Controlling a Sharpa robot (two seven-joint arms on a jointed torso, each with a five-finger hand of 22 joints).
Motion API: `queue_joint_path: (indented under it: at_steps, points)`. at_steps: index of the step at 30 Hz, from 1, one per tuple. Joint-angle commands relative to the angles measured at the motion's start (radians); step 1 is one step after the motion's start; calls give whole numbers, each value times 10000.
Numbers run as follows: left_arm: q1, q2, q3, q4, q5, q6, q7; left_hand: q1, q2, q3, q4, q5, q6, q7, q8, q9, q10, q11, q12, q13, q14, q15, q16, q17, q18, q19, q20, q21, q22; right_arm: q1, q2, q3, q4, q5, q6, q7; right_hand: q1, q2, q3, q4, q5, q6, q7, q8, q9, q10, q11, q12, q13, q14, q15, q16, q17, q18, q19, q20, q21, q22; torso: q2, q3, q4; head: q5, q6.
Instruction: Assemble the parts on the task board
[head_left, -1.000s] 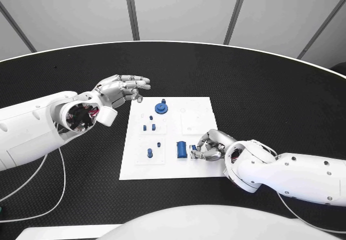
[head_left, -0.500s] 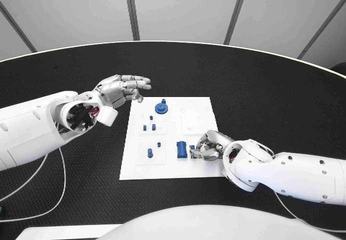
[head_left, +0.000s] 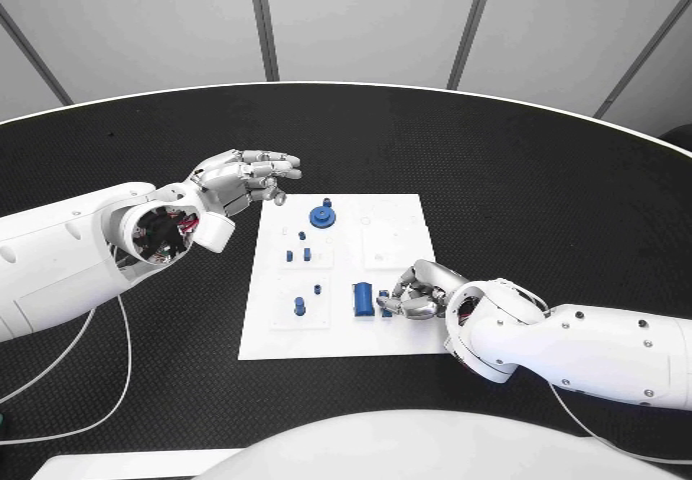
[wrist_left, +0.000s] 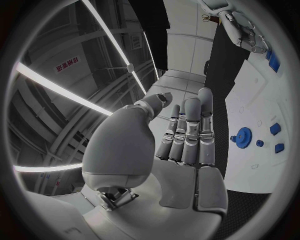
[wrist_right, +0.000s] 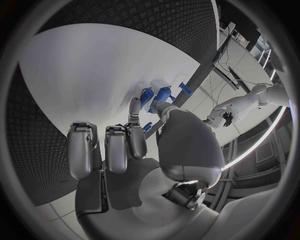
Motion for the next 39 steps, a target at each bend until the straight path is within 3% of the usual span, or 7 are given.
queue_joint_path:
  at_steps: [1,9,20,27,39]
  points:
    - [0,-2,0,1,0,0,-1,42,63,-24,41,27,-67,5,-64,11,-68,6,31,11,-102,1,69,-12,154,10,87,-32,-11,0,-17,0,13,0,-28,2,-199,33,-142,0,-62,-2,79,56,-1,455,-28,-17,1772,951,-66,26,2224,-76,840,-42,9,2271,-2,2,-1,-15,0]
    - [0,-33,0,11,0,-7,1,43,77,-19,48,29,-66,5,-64,13,-69,6,34,12,-102,1,70,-13,154,11,88,-33,-12,0,-363,-4,363,-1,-171,203,9,66,-171,-92,-10,-31,50,66,4,449,-49,-35,1767,951,-80,27,2227,-76,841,-49,12,2276,1,6,-9,-24,0]
    - [0,-45,0,1,0,-4,5,43,77,-19,48,29,-66,5,-64,13,-69,6,34,12,-102,1,70,-13,154,11,88,-33,-12,-1,-905,-13,868,-1,104,586,561,-25,-230,-207,-124,-67,29,92,10,450,-69,-36,1775,959,-98,46,2262,-83,851,-66,38,2296,-9,13,-27,-28,0]
    - [0,-38,0,-2,0,0,5,43,77,-19,48,29,-66,5,-64,13,-69,6,34,12,-102,1,70,-13,154,11,88,-33,-12,-2,-952,-17,845,-1,272,626,786,-40,-230,-251,-179,-69,18,100,6,460,-77,-11,1791,962,-105,56,2280,-89,859,-72,62,2311,4,1,10,-67,0]
    - [0,-47,0,-1,-1,-9,3,43,77,-19,48,29,-66,5,-64,13,-69,6,34,12,-102,1,70,-13,154,11,88,-33,-12,-4,-723,-19,582,-1,441,643,1113,3,-176,-312,-247,-62,-1,115,-2,482,-93,43,1825,965,-117,62,2291,-94,865,-81,78,2324,5,6,6,-54,0]
